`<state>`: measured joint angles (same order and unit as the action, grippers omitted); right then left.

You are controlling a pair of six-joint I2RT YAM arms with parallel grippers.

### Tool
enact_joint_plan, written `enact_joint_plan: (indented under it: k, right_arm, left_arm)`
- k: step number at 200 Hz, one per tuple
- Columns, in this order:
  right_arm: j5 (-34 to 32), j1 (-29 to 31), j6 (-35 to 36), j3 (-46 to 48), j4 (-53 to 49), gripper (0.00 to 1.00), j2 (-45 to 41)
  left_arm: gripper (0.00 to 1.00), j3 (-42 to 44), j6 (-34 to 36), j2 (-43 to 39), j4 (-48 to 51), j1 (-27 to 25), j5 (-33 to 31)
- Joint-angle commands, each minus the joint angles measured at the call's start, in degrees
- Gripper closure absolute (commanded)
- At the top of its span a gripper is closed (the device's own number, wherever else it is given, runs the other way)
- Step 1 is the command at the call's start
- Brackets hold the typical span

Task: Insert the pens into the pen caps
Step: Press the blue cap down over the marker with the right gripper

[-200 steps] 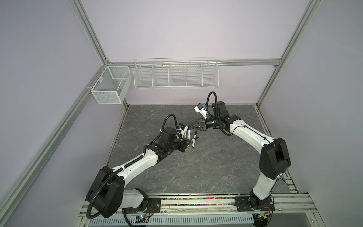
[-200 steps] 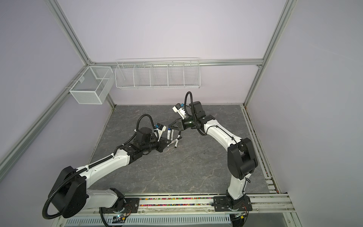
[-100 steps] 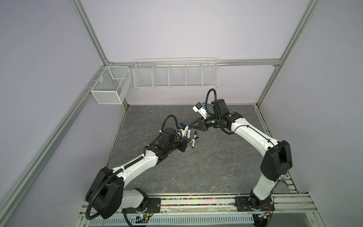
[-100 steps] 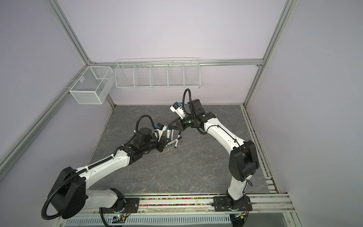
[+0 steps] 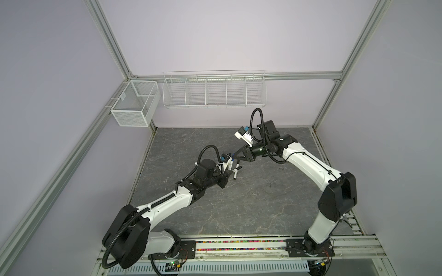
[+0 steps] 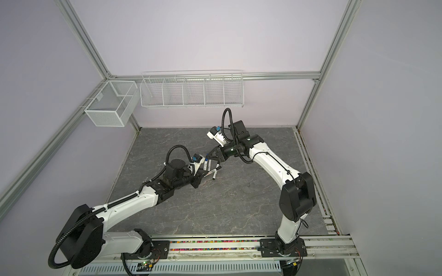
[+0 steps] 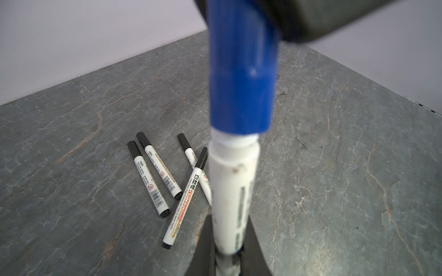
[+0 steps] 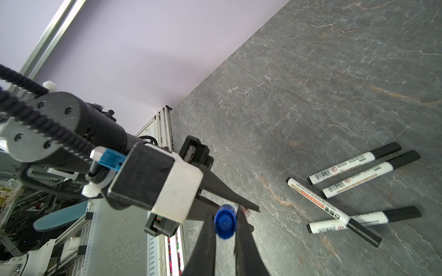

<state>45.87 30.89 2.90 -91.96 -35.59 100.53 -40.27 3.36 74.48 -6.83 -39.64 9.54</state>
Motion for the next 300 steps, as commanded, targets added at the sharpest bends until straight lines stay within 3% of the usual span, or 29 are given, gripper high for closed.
enact_joint_plan:
  k: [1, 27, 61, 112, 173, 214, 253, 300]
  right_arm:
    - [7.0, 2.06, 2.32, -0.54, -10.93, 0.86, -1.65]
    - [5.42, 2.38, 3.73, -1.28, -12.74, 0.85, -1.65]
    - [-1.9, 3.31, 7.5, -3.95, -17.94, 0.85, -1.3]
    - [-7.45, 4.17, 7.8, -3.57, -18.45, 0.84, -1.22]
    - [-8.66, 3.87, 6.7, -3.93, -17.05, 0.71, -1.72]
    - [-7.81, 1.52, 4.88, -3.36, -14.83, 0.69, -3.53]
    - [-8.08, -2.69, 0.13, 1.0, -6.68, 0.67, -8.52]
    - [-8.07, -5.04, -13.31, 9.79, 14.76, 0.64, -15.15]
  left_arm:
    - [1.0, -0.51, 0.86, -0.47, -4.77, 0.53, -6.77]
    - [1.0, -0.6, 0.94, -0.4, -4.83, 0.26, -7.2]
    - [1.0, -1.05, 1.02, 0.01, -4.77, 0.18, -6.7]
    - [1.0, -2.05, 0.76, 0.0, -6.25, -0.05, -5.66]
    - [1.0, -3.18, 1.06, 0.21, -6.71, -1.07, -5.76]
    - [1.0, -3.06, 1.26, 0.94, -7.11, -1.8, -6.2]
    - [1.0, -2.65, 2.22, 0.91, -8.46, -2.15, -6.77]
    - [1.0, -2.56, 2.8, 2.41, -7.77, -3.74, -6.92]
